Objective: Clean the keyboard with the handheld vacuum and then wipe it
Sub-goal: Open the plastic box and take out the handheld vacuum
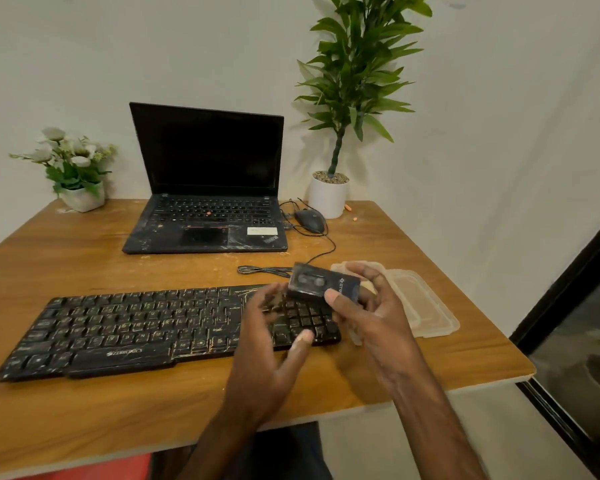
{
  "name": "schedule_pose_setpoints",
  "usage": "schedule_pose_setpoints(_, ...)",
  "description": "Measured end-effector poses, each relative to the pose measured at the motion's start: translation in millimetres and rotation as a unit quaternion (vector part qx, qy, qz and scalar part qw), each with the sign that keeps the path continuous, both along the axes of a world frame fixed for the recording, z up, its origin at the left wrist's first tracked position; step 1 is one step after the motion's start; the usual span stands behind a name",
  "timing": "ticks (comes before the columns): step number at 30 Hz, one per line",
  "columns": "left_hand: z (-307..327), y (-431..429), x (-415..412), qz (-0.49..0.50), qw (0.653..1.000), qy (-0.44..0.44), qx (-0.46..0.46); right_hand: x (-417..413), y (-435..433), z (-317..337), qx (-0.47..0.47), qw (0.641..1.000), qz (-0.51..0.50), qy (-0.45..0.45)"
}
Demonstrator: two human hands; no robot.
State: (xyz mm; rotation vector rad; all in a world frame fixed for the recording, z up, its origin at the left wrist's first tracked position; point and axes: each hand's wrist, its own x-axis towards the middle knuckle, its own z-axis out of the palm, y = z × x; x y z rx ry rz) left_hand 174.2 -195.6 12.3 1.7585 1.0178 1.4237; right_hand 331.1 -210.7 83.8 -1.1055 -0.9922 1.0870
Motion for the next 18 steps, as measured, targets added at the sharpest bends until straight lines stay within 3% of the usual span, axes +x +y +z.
schedule_pose_setpoints(3, 1, -3, -31, -0.072, 0.993, -0.082, -0.045, -24, -12, -10, -0.031, 0.993, 0.068, 0.095)
schedule_pose_setpoints(7, -3, -2, -44, -0.027, 0.999, 0.041, 0.011, -55, -16, -26, -0.073, 0.979, 0.058, 0.181)
schedule_pose_setpoints(11, -9, 0, -42, 0.024, 0.995, 0.089, 0.035, -71, -16, -36, -0.08, 0.962, 0.009, 0.261)
schedule_pose_setpoints(18, -14, 5, -44, 0.073, 0.987, 0.128, 0.062, -83, -18, -50, -0.081, 0.96, 0.051, 0.265)
